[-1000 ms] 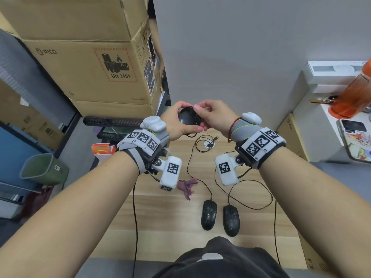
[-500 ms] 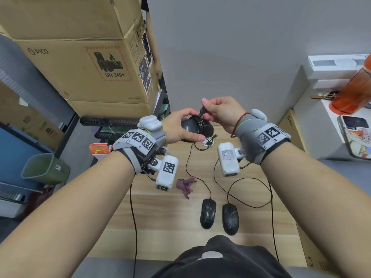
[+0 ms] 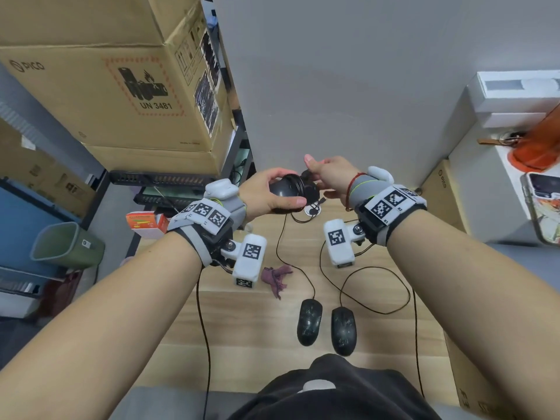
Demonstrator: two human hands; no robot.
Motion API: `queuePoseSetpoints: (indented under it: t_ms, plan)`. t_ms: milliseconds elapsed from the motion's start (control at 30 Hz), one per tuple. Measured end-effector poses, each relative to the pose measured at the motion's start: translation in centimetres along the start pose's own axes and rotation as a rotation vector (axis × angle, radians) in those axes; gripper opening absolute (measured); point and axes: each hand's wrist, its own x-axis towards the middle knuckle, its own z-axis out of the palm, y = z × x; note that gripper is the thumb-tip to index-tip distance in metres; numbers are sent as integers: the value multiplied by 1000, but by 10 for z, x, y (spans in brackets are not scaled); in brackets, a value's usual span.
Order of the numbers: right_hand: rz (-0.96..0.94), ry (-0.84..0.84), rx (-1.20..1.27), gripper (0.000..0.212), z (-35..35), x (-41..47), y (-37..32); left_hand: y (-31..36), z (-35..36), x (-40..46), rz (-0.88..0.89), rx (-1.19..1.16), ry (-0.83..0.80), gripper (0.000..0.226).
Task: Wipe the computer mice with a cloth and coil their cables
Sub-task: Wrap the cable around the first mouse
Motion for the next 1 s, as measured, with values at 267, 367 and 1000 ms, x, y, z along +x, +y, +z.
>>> queuePoseSetpoints:
  t_ms: [267,367,1000]
  plan:
    - [199,-280,279,47,27,21,23,-28,-1,31,-297,-612,224,48]
    - [153,-350,292,42,39,35,30,-43,0,40,-368,-676,263,33]
    - [132,-392,128,54,73,107,93,-131,-11,83,-575,-544,230,36]
